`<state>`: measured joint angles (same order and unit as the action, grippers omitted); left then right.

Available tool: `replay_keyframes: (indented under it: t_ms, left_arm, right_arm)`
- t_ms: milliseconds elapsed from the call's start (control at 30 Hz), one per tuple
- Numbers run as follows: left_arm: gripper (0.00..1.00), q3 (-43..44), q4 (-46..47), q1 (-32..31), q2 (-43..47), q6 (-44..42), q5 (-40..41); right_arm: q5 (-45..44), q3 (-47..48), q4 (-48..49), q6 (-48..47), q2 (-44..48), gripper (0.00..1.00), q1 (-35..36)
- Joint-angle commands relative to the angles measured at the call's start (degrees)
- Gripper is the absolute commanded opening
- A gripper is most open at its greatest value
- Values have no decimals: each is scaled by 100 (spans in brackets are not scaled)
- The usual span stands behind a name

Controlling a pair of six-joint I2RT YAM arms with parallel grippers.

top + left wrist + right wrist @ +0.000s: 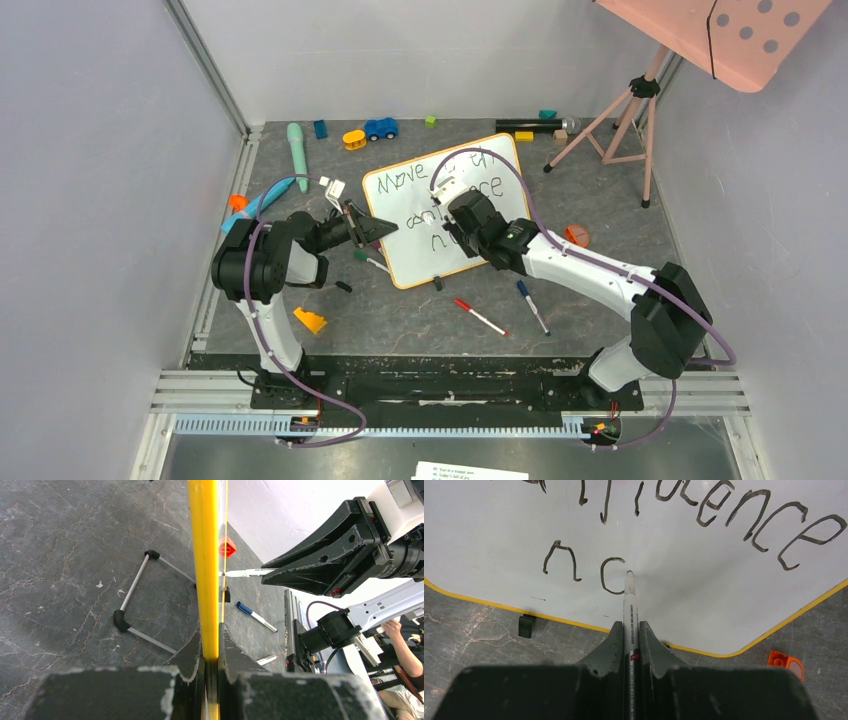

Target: Write a sentence on the whiteboard

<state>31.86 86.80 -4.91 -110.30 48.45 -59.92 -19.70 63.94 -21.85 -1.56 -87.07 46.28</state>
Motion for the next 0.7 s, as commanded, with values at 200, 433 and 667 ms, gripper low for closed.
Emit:
replay_keyframes:
  t_ms: [200, 433, 667]
  left_arm:
    - [2, -50, 240, -19, -67, -1134, 182]
    - [2, -69, 240, -19, -61, -1134, 182]
    - [2, -73, 240, -19, -60, -1144, 189]
  right_arm:
    - [91, 214, 521, -28, -97, 0, -81]
    - [248, 217, 601, -37, -87, 0, -89]
    - [496, -39, 657, 114, 332, 0, -216]
